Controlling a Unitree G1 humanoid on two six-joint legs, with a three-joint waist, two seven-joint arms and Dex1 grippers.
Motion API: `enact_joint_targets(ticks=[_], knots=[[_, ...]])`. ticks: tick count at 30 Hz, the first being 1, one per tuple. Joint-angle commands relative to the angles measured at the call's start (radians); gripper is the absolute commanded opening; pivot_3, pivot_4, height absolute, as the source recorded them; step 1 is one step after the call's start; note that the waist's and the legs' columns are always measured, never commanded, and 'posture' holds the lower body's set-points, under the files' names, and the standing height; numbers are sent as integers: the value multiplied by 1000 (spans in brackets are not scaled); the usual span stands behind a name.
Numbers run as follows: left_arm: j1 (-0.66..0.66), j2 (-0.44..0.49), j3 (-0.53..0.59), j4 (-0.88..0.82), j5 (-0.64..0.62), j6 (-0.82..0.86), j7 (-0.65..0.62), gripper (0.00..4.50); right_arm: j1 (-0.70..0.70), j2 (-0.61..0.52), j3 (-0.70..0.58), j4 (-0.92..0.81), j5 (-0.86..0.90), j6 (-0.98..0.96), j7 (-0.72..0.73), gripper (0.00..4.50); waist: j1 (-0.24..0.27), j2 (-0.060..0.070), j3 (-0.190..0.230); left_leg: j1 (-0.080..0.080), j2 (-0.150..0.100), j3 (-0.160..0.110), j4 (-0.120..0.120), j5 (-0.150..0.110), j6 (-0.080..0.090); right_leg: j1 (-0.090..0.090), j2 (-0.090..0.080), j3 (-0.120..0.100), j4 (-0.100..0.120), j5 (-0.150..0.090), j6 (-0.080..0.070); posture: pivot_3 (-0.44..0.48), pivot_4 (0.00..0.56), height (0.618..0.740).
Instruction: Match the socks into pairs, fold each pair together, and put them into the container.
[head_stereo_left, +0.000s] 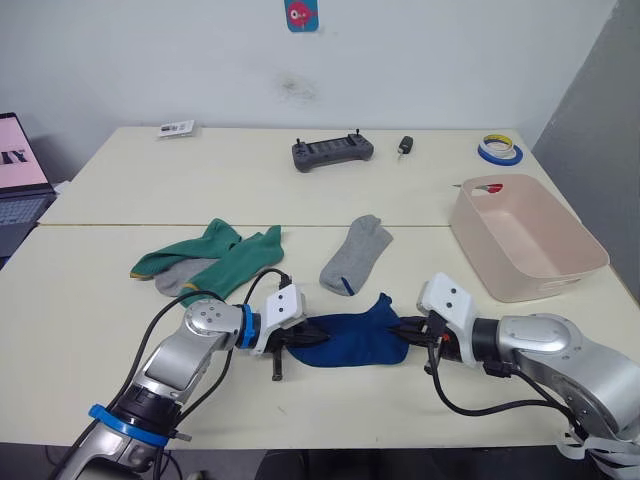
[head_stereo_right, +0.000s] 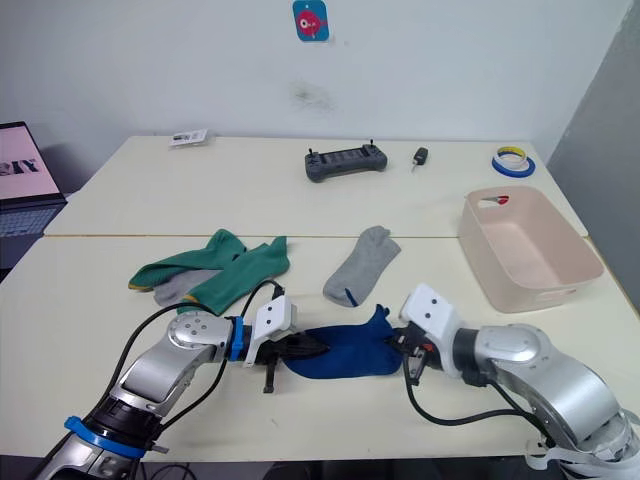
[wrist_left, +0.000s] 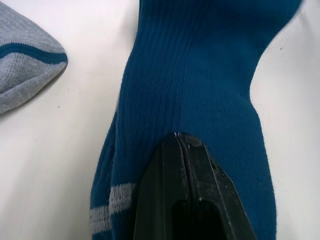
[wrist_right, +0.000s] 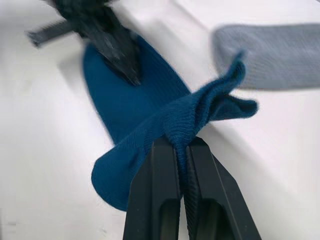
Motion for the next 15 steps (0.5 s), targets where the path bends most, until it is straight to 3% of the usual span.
enact_joint_targets(ticks=[1, 8, 15], knots=[[24, 22, -12, 18, 26, 18, 2, 0, -41, 57, 32, -10, 39, 65, -40, 26, 0, 0, 0, 0, 0, 0, 0, 0, 0, 0, 0, 0, 0, 0, 0, 0, 150, 740], [27, 18, -11, 14, 22, 25, 9, 0, -104, 203, 158, 133, -22, 56, -126, 26, 0, 0, 0, 0, 0, 0, 0, 0, 0, -1, 0, 0, 1, 0, 0, 0, 150, 740], [40, 23, 1, 7, 14, 32, 16, 0, -144, 282, 181, 232, -45, 33, -146, 26, -1, 0, 0, 0, 0, 0, 0, 0, 0, -1, 0, 0, 1, 0, 0, 0, 150, 740]])
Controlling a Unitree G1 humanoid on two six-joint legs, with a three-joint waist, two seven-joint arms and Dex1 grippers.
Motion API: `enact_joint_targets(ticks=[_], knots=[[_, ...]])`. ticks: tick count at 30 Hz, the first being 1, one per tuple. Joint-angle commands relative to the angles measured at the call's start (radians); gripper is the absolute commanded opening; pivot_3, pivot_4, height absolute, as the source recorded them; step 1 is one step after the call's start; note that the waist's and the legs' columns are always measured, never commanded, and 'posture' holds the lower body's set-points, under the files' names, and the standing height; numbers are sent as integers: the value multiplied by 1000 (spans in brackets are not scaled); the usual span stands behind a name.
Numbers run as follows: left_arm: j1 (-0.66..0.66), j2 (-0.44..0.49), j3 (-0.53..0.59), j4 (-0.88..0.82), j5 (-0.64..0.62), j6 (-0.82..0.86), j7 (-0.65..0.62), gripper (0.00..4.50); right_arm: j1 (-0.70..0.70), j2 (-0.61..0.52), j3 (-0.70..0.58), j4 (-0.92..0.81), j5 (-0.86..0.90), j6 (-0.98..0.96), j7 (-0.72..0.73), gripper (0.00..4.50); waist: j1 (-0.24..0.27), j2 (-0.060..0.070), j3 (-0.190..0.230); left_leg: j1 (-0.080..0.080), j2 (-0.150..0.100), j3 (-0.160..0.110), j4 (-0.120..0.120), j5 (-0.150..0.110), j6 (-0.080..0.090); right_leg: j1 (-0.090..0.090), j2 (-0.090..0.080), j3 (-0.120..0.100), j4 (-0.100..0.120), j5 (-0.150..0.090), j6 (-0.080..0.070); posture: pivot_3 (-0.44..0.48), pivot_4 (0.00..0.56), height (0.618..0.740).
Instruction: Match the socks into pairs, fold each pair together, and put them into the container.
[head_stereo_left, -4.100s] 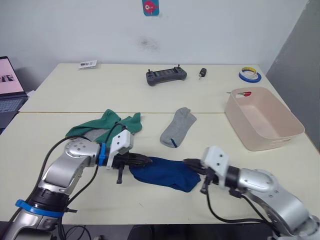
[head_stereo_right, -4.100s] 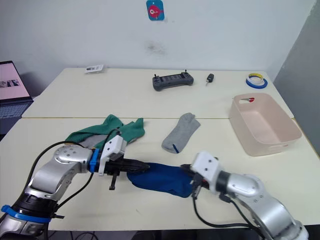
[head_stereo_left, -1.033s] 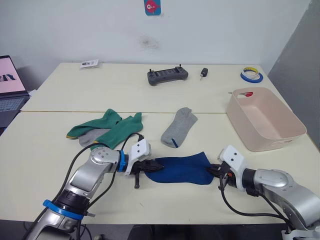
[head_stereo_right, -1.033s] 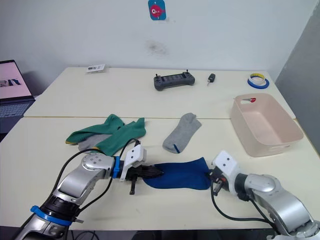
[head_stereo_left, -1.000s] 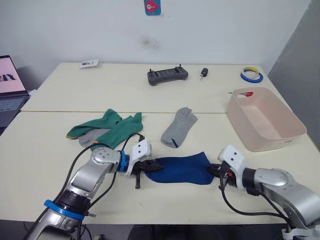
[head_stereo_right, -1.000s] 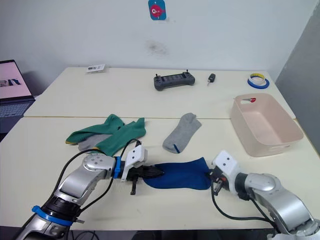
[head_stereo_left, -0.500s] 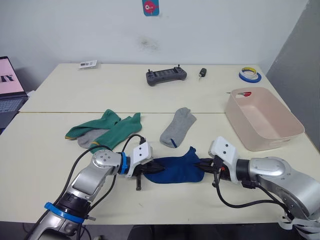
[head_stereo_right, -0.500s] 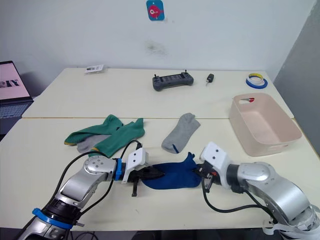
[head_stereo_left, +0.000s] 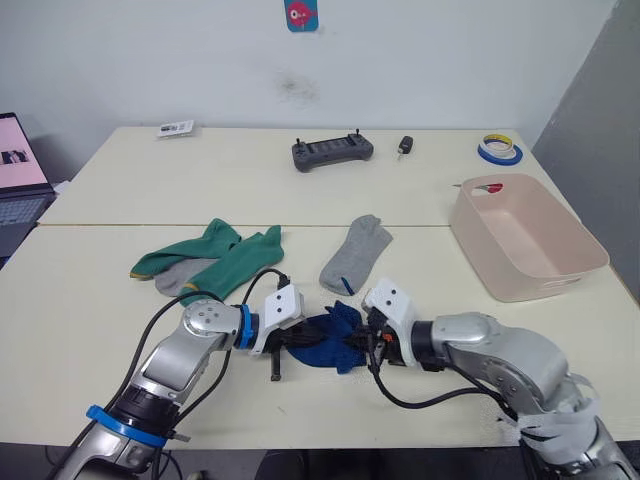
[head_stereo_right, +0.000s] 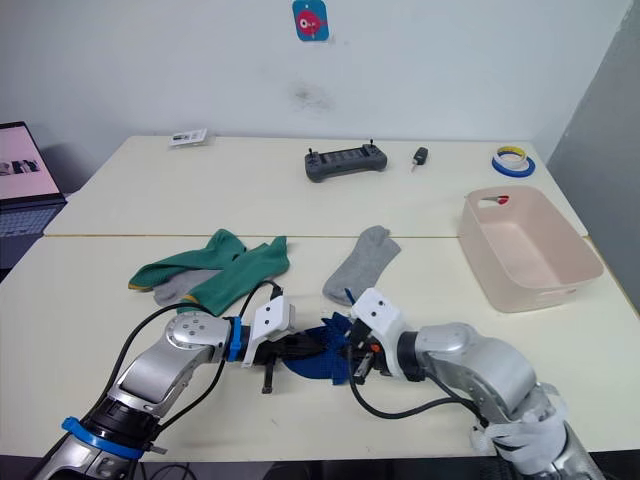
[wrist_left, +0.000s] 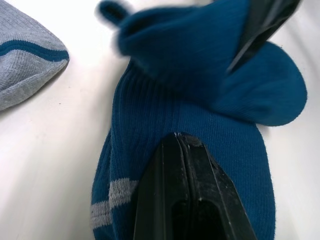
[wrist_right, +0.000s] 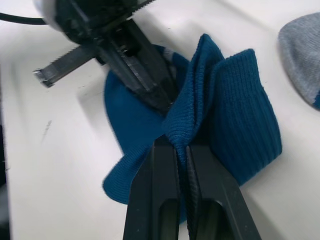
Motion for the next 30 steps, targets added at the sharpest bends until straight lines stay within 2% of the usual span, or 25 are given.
enact_joint_targets(ticks=[1, 12, 22, 30], knots=[[29, 22, -6, 14, 20, 29, 8, 0, -29, 38, -3, 12, 0, -20, -10, 26, -1, 0, 0, 0, 0, 0, 0, 0, 0, 0, 0, 0, 0, 0, 0, 0, 150, 740], [43, 32, -4, 4, 20, 28, 11, 0, -39, 105, 18, 46, 14, 0, -12, 26, -1, 0, 0, 0, 0, 0, 0, 0, 0, 0, 0, 0, 0, 0, 0, 0, 150, 740], [10, 155, 72, -65, -79, 49, -107, 0, -26, 63, 43, 51, -7, -33, 1, 26, -2, 1, 1, -1, 0, 0, -1, 0, 0, -2, 0, 0, 0, 0, 0, 0, 150, 740], [28, 121, 12, -12, -8, 10, -72, 0, -28, 52, 55, 48, -12, -56, 8, 26, 1, 2, 2, -1, 0, 0, -1, 0, 0, -2, 0, 0, 0, 0, 0, 0, 150, 740]])
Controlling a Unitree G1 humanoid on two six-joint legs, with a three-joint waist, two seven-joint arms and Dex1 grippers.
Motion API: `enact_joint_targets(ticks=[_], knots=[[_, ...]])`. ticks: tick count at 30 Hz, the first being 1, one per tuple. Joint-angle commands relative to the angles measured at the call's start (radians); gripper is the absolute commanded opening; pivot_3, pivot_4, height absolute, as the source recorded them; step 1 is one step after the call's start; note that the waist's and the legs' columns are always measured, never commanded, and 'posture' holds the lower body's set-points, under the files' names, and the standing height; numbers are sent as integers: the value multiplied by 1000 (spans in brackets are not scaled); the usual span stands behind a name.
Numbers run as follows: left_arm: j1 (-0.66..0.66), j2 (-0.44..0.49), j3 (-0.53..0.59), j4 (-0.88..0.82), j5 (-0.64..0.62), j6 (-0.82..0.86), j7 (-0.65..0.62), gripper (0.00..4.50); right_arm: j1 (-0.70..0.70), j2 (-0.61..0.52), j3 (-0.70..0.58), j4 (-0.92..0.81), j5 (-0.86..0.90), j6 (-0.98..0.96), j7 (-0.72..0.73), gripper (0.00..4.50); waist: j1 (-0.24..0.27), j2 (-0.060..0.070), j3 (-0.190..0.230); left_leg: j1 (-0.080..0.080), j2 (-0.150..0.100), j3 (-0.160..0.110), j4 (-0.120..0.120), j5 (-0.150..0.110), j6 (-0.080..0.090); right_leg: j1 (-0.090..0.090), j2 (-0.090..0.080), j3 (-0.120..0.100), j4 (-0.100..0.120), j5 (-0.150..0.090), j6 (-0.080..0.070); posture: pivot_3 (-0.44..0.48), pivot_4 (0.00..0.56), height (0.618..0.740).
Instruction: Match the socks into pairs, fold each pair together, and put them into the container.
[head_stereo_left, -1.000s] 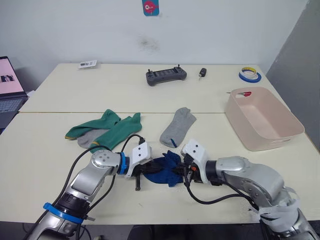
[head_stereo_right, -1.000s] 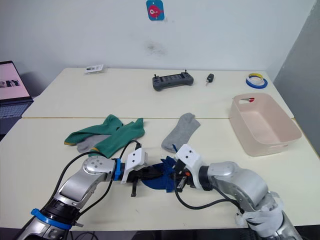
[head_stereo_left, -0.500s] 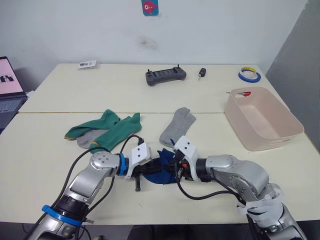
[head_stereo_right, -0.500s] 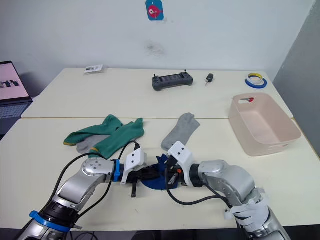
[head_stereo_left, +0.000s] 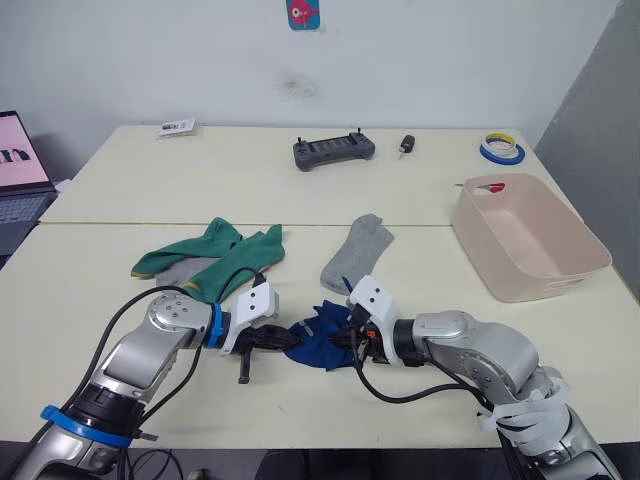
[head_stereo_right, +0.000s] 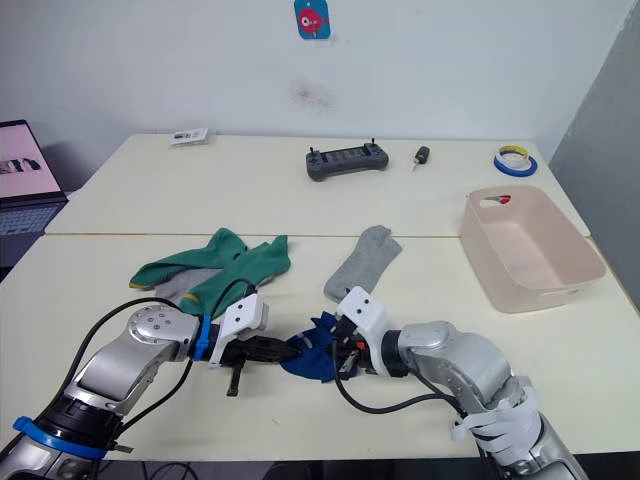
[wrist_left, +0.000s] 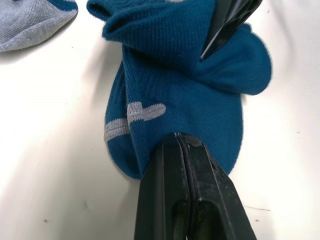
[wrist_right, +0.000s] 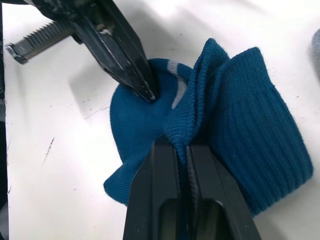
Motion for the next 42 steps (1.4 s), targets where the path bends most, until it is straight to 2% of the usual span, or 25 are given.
enact_joint_targets(ticks=[1, 8, 20, 25, 29, 35, 38, 42], knots=[[21, -15, -31, 8, 40, -21, 20, 0, -7, -2, 2, -22, -2, -21, 12, 26, 0, 0, 0, 0, 0, 0, 0, 0, 0, 0, 0, 0, 0, 0, 0, 0, 150, 740], [30, -19, -32, 16, 49, -24, 27, 0, -53, 25, 7, -55, 29, 7, 19, 26, 0, 0, 0, 0, 0, 0, 0, 0, 0, 0, 0, 0, 0, 0, 0, 0, 150, 740], [32, -13, -30, 22, 54, -25, 28, 0, -69, 59, 104, 48, -48, -66, 19, 26, 0, 0, 0, 0, 0, 0, 0, 0, 0, 0, 0, 0, 0, 0, 0, 0, 150, 740], [32, -13, -30, 20, 54, -25, 28, 0, -74, 66, 67, 12, -26, -57, 26, 1513, 0, 0, 0, 0, 0, 0, 0, 0, 0, 0, 0, 0, 0, 0, 0, 0, 150, 740], [33, -14, -32, 23, 56, -28, 28, 0, -78, 45, 13, -49, 31, 1, 50, 2942, 0, 0, 0, 0, 0, 0, 0, 0, 0, 0, -2, 0, 0, 0, 0, 0, 150, 740], [33, -16, -31, 23, 53, -25, 30, 0, -41, -93, -51, -162, 102, 22, 128, 2942, 0, 0, 0, 0, 0, 0, 0, 0, 0, 1, -4, 0, -1, 0, 0, 0, 150, 740], [32, -14, -25, 22, 48, -21, 29, 0, -22, -116, -59, -161, 81, -32, 123, 2350, 0, 1, 0, 0, 0, 0, 0, 0, 0, 1, -4, -1, -1, 0, 0, 0, 150, 740], [35, -10, 7, 3, 12, 1, 22, 0, -25, -95, 11, -100, -15, -135, 84, 906, -1, 1, 0, 1, 0, 0, -1, 0, 0, 1, -4, 0, -1, 0, 0, 0, 150, 740]])
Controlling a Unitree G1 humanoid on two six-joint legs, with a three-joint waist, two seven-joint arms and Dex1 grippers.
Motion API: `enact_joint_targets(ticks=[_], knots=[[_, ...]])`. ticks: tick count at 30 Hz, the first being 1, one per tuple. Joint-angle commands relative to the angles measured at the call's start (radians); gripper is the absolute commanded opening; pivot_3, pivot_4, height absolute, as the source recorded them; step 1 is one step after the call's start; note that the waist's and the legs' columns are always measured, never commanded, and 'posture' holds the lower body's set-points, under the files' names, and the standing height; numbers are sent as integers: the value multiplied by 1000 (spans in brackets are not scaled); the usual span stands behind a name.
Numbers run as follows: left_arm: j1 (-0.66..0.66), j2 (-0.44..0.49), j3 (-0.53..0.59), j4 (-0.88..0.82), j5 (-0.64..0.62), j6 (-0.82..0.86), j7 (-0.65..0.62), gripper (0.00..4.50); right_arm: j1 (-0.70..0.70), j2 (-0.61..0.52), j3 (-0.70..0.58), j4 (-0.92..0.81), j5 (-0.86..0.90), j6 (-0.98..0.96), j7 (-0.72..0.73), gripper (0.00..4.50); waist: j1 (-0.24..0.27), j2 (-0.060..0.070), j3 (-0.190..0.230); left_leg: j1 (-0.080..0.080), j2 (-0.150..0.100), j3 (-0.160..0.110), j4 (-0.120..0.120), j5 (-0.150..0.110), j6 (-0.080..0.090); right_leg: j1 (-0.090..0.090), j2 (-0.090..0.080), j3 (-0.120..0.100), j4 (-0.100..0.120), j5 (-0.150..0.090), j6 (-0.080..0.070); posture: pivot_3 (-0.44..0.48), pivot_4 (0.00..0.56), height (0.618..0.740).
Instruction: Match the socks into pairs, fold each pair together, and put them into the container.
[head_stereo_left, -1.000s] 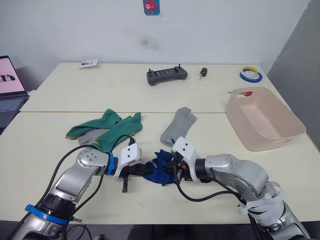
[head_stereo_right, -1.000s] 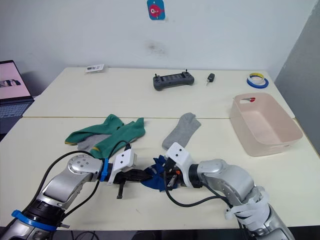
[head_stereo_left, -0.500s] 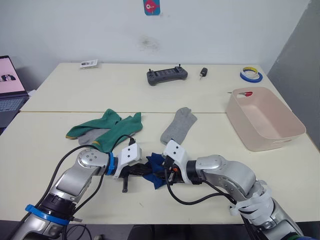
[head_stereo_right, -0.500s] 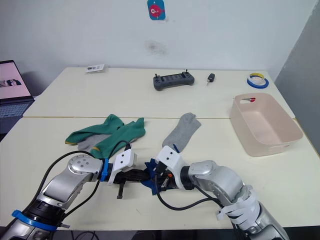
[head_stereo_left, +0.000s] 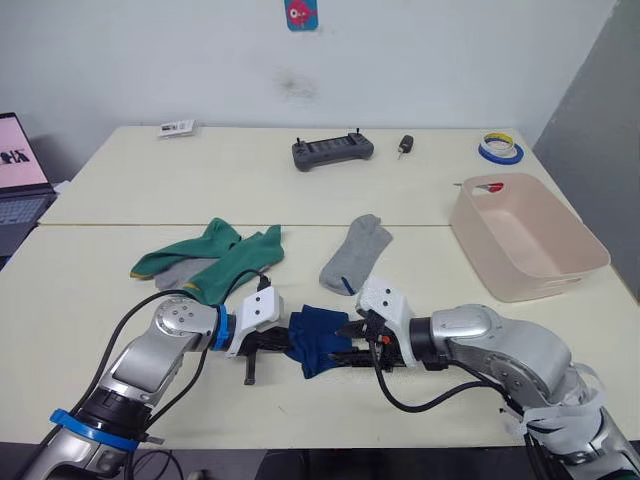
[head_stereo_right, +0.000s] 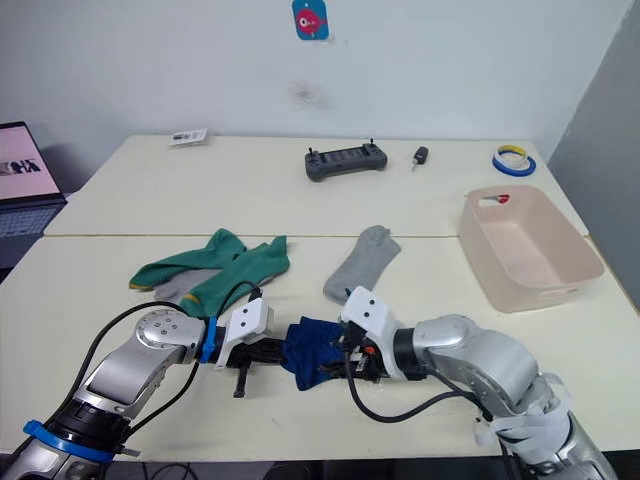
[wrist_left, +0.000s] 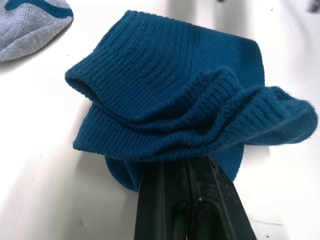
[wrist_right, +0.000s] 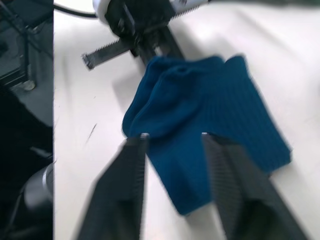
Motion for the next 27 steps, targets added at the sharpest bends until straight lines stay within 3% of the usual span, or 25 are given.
enact_joint_targets(ticks=[1, 3, 6, 12, 19, 27], knots=[[24, 9, 26, -14, -29, 42, -1, 0, -11, 30, 58, 36, -77, -101, -26, 577, 0, 0, 0, 0, 0, 0, 0, 0, 0, 0, 0, 0, 0, 0, 0, 0, 150, 740], [40, 28, 88, -58, -119, 51, -55, 0, -17, 48, 97, 70, -110, -140, -21, 10, -2, 0, 1, 0, 0, 0, 0, 0, 0, 0, 0, 0, 0, 0, 0, 0, 150, 740], [42, 71, 169, -80, -180, 101, -67, 0, -25, 70, 135, 115, -136, -179, 2, 10, 0, -1, 5, -1, 1, 0, 0, 0, 0, -1, 0, 0, 0, 0, 0, 0, 150, 740], [-18, 171, 230, -40, -203, 126, -117, 0, -55, 137, 214, 241, -193, -251, 41, 10, 0, -1, 7, -1, 1, 0, 0, 0, 0, -1, 0, -1, 0, 0, 0, 0, 150, 740], [-70, 80, 150, -139, -213, 158, -83, 0, -85, 149, 287, 312, -295, -313, 66, 10, 1, -1, 7, -1, -1, 1, 0, 0, 0, -1, 1, -1, 0, 0, 0, 0, 150, 740], [-57, 10, 94, -112, -149, 78, -38, 0, -50, 13, 188, 70, -240, -227, 138, 10, 2, -1, 7, -1, 0, 0, 0, 0, 0, -1, 0, 0, 0, 0, 0, 0, 150, 740]])
